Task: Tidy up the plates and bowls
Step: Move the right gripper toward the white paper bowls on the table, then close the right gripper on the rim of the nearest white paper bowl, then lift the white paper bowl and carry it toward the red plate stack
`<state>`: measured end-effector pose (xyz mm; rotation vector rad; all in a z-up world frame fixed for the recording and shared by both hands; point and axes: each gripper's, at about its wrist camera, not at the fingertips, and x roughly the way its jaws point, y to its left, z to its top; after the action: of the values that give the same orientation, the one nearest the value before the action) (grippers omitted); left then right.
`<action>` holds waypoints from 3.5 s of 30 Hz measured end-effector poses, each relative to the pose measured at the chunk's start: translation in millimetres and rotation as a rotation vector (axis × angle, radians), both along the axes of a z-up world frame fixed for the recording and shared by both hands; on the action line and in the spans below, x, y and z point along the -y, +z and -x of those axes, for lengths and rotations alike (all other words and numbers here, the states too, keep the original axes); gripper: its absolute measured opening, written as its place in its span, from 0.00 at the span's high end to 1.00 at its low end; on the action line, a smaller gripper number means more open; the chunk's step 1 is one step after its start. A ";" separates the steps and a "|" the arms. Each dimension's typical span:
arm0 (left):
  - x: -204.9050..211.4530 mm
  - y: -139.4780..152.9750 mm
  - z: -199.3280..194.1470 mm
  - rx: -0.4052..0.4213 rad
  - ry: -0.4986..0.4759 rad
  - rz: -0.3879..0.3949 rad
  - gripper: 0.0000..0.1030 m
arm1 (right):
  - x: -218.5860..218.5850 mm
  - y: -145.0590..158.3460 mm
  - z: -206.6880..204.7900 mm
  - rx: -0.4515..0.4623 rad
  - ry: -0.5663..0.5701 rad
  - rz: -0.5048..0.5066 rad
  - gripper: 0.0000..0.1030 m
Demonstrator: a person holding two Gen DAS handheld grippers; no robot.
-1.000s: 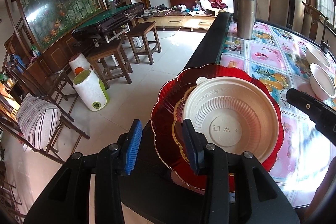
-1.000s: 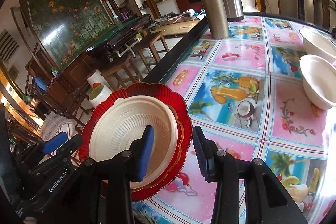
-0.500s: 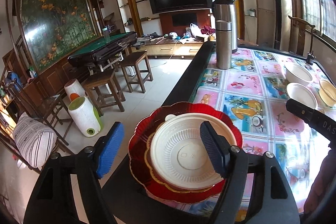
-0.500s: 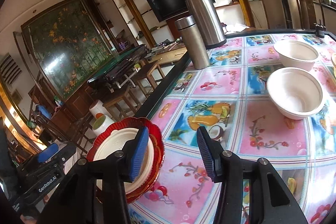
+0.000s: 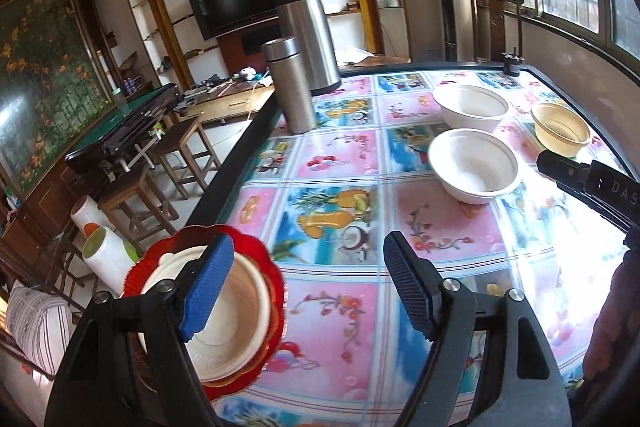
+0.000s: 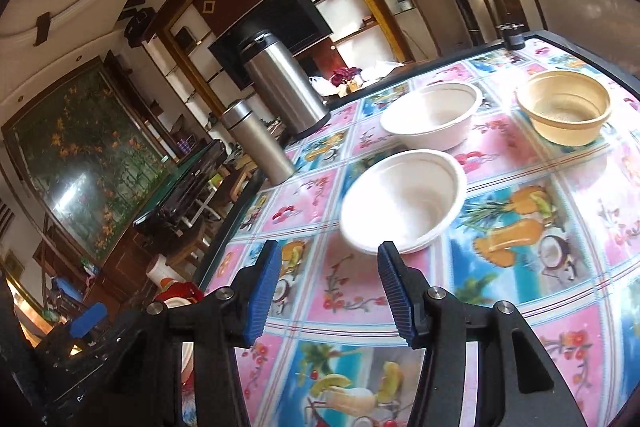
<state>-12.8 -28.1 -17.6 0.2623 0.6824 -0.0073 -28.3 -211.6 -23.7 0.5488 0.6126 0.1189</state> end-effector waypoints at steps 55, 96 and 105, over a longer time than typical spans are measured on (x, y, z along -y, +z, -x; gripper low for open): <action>77.5 -76.5 -178.0 -0.564 -0.095 0.441 0.25 | 84.4 -72.3 -94.4 -0.242 0.015 -0.284 0.51; 74.9 -76.7 -167.0 -0.539 -0.106 0.426 0.90 | 86.1 -82.8 -98.5 -0.260 0.003 -0.329 0.92; 68.8 -73.8 -158.2 -0.536 -0.095 0.432 0.90 | 85.9 -82.6 -95.9 -0.254 0.009 -0.353 0.93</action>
<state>145.4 -96.8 -91.4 -0.1333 1.1775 -0.3219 67.6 -297.4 -106.3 0.9113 0.8488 0.1687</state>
